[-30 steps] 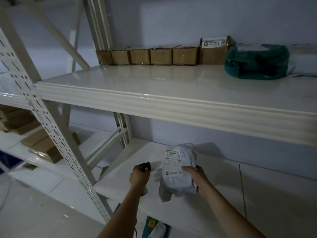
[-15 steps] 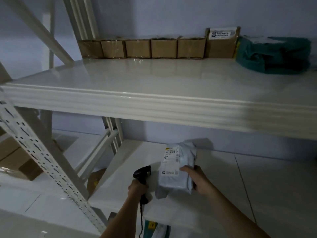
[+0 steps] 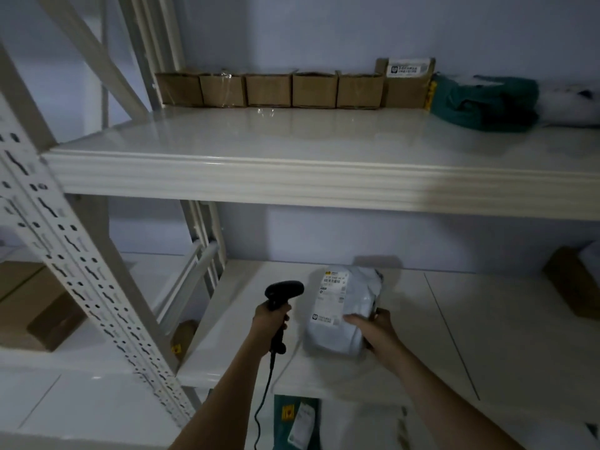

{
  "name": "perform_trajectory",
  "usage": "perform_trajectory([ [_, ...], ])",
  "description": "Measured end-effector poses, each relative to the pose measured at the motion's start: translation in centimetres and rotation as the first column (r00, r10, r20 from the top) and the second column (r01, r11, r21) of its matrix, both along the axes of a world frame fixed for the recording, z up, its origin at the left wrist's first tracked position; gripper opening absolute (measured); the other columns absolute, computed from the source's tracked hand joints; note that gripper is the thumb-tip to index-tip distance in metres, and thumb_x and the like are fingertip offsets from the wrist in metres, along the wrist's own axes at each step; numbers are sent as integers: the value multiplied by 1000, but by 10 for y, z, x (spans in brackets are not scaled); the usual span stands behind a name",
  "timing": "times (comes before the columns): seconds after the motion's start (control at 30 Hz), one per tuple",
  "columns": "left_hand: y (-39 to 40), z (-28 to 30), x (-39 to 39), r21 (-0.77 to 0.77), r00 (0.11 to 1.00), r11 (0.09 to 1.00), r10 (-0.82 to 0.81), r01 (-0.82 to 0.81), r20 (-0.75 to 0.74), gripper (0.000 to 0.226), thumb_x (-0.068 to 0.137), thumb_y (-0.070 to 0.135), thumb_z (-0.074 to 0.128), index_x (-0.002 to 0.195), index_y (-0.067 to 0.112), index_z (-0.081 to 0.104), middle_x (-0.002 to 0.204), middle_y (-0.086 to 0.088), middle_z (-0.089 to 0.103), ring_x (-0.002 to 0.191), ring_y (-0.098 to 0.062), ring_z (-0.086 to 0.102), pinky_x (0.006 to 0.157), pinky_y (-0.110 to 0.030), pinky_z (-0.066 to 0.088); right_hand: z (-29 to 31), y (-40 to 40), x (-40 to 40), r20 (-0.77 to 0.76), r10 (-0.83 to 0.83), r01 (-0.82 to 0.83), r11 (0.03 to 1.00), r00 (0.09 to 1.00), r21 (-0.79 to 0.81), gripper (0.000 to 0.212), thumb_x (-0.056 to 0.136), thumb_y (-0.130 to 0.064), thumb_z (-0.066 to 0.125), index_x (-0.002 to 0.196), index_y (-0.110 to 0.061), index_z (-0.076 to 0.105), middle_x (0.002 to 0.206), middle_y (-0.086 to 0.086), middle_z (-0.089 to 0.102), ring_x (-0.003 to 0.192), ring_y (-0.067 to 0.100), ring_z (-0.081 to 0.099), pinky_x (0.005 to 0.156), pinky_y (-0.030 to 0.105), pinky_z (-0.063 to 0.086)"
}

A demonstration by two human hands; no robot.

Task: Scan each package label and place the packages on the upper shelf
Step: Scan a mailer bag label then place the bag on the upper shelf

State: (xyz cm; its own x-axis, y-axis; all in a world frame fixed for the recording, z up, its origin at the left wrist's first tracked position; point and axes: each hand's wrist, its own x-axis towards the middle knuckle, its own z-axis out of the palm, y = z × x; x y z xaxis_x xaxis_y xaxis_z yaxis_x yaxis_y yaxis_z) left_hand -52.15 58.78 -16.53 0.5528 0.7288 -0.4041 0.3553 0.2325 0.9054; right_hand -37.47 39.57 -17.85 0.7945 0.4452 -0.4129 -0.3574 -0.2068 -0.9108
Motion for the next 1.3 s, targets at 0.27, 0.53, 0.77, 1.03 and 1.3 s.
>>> perform_trajectory([
  [0.27,-22,63,11,39,978,988,-153,149,141,15,85,17,63,89,3,65,65,-10,63,48,-23,57,49,-29,48,5,-14,-6,217,48,-48,999,975,-8,80,73,-20,90,122,-24,27,111,-11,56,94,3,59,82,28,49],
  [0.53,-45,82,11,294,989,945,-144,141,-11,23,79,25,60,84,4,67,61,-6,63,45,-19,55,45,-24,46,7,-19,-6,321,14,-11,1000,947,-11,78,72,-15,90,120,-19,29,109,-8,58,94,3,60,80,25,48],
  [0.77,-49,87,13,294,989,945,-148,142,-2,17,82,23,60,82,7,67,68,-9,69,46,-20,56,45,-24,48,8,-16,-2,335,16,-14,1000,942,-6,80,71,-14,91,120,-19,28,109,-6,59,94,5,60,85,29,48],
  [1.03,-45,86,12,297,990,945,-142,134,8,19,81,23,60,81,6,67,66,-8,68,45,-20,55,46,-25,48,6,-12,2,320,24,-21,1000,947,-13,83,68,-17,92,121,-20,28,109,-6,59,97,10,62,87,30,49],
  [1.3,-42,83,17,280,991,952,-131,121,19,17,80,23,61,82,7,68,65,-7,68,45,-19,55,45,-25,48,5,-12,4,299,28,-18,999,954,-36,82,68,-18,92,119,-21,28,106,-10,58,92,1,59,79,24,47],
])
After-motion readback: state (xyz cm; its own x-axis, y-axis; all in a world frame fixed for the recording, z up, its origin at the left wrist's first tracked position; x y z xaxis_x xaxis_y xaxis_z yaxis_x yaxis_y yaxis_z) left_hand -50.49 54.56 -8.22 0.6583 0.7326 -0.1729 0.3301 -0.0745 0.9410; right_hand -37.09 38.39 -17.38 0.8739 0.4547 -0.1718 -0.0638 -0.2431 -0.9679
